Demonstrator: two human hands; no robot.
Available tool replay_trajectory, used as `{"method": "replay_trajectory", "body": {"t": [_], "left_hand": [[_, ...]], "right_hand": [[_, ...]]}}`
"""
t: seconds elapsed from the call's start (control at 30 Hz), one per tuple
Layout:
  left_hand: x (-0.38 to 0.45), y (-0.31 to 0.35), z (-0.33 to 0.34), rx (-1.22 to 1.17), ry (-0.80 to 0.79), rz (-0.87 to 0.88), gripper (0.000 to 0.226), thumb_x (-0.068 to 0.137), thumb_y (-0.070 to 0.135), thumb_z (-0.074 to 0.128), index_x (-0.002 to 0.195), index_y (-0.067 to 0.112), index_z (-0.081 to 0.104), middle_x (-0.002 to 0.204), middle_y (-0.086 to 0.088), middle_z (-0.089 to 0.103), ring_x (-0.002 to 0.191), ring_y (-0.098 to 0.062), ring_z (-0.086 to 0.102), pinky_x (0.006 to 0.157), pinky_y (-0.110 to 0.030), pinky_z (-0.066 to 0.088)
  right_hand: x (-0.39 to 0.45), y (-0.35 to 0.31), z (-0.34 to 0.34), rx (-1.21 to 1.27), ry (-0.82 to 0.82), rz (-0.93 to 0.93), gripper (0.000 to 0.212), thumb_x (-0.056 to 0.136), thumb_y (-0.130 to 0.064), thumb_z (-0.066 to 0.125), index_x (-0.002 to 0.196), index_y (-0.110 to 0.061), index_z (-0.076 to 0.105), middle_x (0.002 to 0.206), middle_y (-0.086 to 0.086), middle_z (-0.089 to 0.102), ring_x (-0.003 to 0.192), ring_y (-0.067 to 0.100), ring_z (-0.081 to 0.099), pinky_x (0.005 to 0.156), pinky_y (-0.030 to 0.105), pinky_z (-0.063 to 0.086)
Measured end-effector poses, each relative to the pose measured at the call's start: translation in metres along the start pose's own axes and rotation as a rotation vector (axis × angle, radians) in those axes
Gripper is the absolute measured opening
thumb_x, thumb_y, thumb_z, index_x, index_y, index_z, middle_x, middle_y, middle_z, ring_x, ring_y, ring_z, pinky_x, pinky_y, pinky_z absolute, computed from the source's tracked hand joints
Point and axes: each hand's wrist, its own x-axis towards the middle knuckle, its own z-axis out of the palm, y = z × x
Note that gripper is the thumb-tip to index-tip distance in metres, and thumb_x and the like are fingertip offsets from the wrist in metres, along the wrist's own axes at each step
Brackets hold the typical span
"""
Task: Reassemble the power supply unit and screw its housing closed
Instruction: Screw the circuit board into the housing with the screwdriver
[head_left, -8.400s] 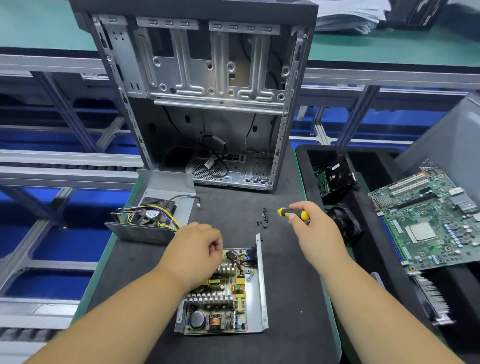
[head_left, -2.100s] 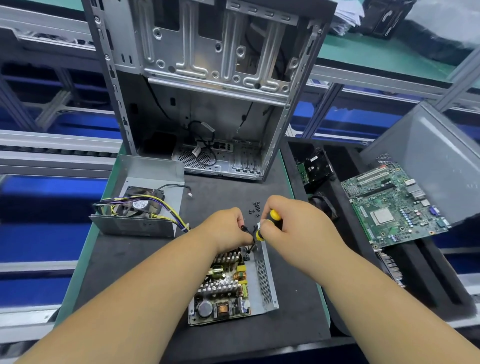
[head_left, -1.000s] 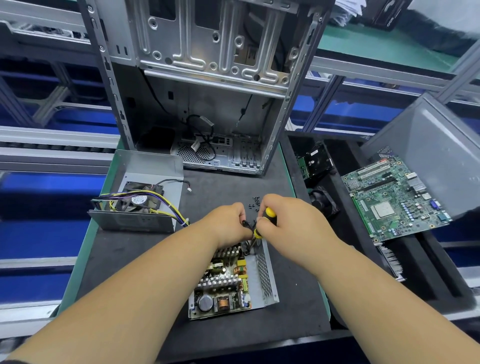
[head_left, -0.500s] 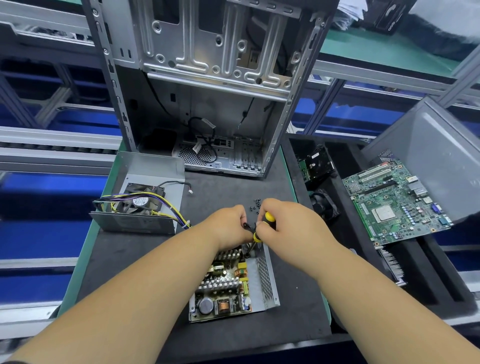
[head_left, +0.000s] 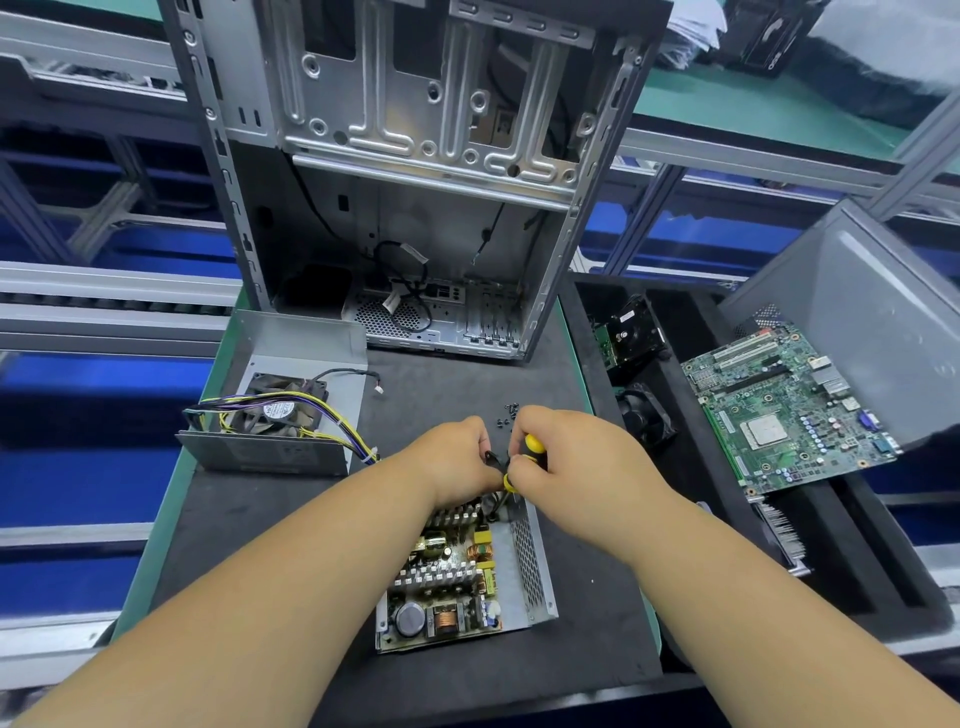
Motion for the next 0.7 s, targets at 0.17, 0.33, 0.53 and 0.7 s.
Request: {"method": "replay_trajectory", "body": {"t": [0.17, 0.33, 0.53, 0.7], "left_hand": [[0.000, -0.001, 0.001, -0.010, -0.003, -0.006, 0.026, 0.079, 0.027, 0.067, 0.097, 0.020, 0.050, 0.100, -0.003, 0.063, 0.095, -0.024, 0.060, 0.085, -0.042, 0.050], [0.000, 0.000, 0.000, -0.006, -0.007, 0.002, 0.025, 0.079, 0.024, 0.065, 0.098, 0.018, 0.050, 0.101, -0.004, 0.063, 0.096, -0.024, 0.059, 0.084, -0.041, 0.049], [0.001, -0.001, 0.000, -0.002, -0.003, 0.004, 0.024, 0.079, 0.024, 0.065, 0.096, 0.018, 0.050, 0.101, -0.004, 0.063, 0.096, -0.024, 0.059, 0.087, -0.042, 0.050], [0.004, -0.003, 0.002, 0.003, 0.018, -0.011, 0.028, 0.076, 0.033, 0.070, 0.090, 0.025, 0.047, 0.095, 0.001, 0.064, 0.091, -0.020, 0.060, 0.077, -0.036, 0.048]], "right_hand": [[0.001, -0.002, -0.002, -0.018, -0.024, -0.002, 0.004, 0.086, -0.034, 0.052, 0.088, -0.030, 0.051, 0.076, -0.005, 0.055, 0.073, 0.015, 0.052, 0.059, 0.031, 0.042], [0.000, -0.005, -0.007, -0.059, -0.063, -0.022, 0.007, 0.085, -0.032, 0.052, 0.091, -0.028, 0.053, 0.082, -0.004, 0.056, 0.079, 0.018, 0.054, 0.066, 0.033, 0.048], [0.002, -0.008, -0.010, -0.123, -0.094, -0.054, 0.009, 0.086, -0.031, 0.050, 0.095, -0.029, 0.053, 0.088, -0.005, 0.057, 0.081, 0.020, 0.054, 0.062, 0.032, 0.037], [0.007, -0.005, -0.011, -0.184, -0.126, -0.046, 0.015, 0.091, -0.033, 0.053, 0.101, -0.023, 0.057, 0.086, -0.003, 0.058, 0.082, 0.021, 0.055, 0.057, 0.031, 0.035]]}}
